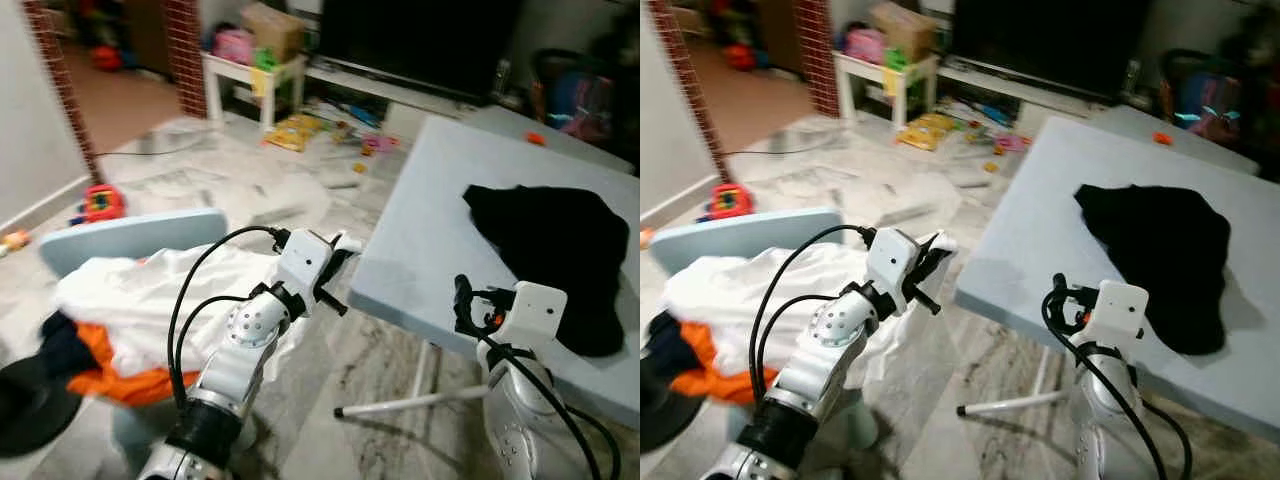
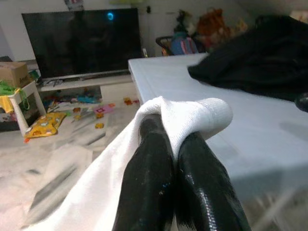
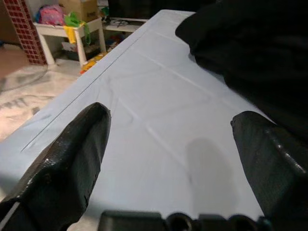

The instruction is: Hang hanger

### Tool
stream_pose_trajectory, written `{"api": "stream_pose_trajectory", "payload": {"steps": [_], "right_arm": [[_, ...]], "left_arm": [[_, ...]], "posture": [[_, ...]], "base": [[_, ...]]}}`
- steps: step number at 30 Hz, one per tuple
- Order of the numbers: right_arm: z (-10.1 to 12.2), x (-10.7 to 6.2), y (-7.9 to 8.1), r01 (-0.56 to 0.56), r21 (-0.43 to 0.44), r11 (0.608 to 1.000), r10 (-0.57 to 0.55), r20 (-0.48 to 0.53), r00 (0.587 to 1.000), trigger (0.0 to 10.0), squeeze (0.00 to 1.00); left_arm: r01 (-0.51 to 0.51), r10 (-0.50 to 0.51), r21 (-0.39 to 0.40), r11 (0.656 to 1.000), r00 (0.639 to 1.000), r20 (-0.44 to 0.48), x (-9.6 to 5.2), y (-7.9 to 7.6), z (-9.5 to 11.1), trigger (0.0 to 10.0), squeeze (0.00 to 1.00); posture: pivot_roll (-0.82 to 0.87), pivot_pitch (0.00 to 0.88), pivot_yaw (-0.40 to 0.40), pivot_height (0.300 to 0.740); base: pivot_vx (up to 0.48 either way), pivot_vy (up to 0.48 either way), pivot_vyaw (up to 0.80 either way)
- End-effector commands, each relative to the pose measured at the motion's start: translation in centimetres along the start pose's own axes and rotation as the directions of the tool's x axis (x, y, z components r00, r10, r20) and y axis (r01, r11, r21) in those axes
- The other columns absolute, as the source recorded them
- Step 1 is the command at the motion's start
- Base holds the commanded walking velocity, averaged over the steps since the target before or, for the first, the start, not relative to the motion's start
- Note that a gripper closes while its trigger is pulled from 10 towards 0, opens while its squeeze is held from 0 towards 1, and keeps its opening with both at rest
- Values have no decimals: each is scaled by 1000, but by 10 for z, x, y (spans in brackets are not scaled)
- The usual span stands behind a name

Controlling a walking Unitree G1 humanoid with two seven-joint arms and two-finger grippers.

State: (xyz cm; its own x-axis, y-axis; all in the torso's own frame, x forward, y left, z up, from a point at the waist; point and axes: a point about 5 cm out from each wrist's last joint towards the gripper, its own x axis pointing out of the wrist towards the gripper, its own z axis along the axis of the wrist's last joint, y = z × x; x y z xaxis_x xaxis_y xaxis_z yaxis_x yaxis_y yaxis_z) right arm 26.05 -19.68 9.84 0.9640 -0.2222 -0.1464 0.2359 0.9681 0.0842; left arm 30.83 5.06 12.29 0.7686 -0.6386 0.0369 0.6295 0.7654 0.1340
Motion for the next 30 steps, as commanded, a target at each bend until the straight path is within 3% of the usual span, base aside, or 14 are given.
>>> {"api": "stream_pose_trajectory", "payload": {"steps": [1, 18, 27, 30], "right_arm": [[1, 1, -3, 12, -4, 1000, -12, 3, 1000, 10000, 0], [0, 1, -4, 36, 0, 999, -36, 14, 999, 10000, 0], [1, 2, -2, 31, 1, 1000, -31, 19, 999, 10000, 0], [1, 2, -2, 37, 1, 999, -37, 26, 999, 10000, 0]], "left_arm": [[22, -22, 17, 1000, 999, 23, 5, -3, 8, 10000, 0], [48, -48, 9, 999, 999, 24, 6, -9, 7, 10000, 0], [64, -65, 15, 998, 997, 29, 6, -11, 7, 10000, 0], [146, -149, 43, 988, 987, 64, 6, -22, 12, 10000, 0]], "posture": [[41, 0, -102, 740], [34, 0, -95, 740], [34, 0, -95, 740], [31, 0, -94, 740]], "base": [[-266, 0, 0], [-256, 0, 0], [0, 0, 0], [0, 0, 0]]}}
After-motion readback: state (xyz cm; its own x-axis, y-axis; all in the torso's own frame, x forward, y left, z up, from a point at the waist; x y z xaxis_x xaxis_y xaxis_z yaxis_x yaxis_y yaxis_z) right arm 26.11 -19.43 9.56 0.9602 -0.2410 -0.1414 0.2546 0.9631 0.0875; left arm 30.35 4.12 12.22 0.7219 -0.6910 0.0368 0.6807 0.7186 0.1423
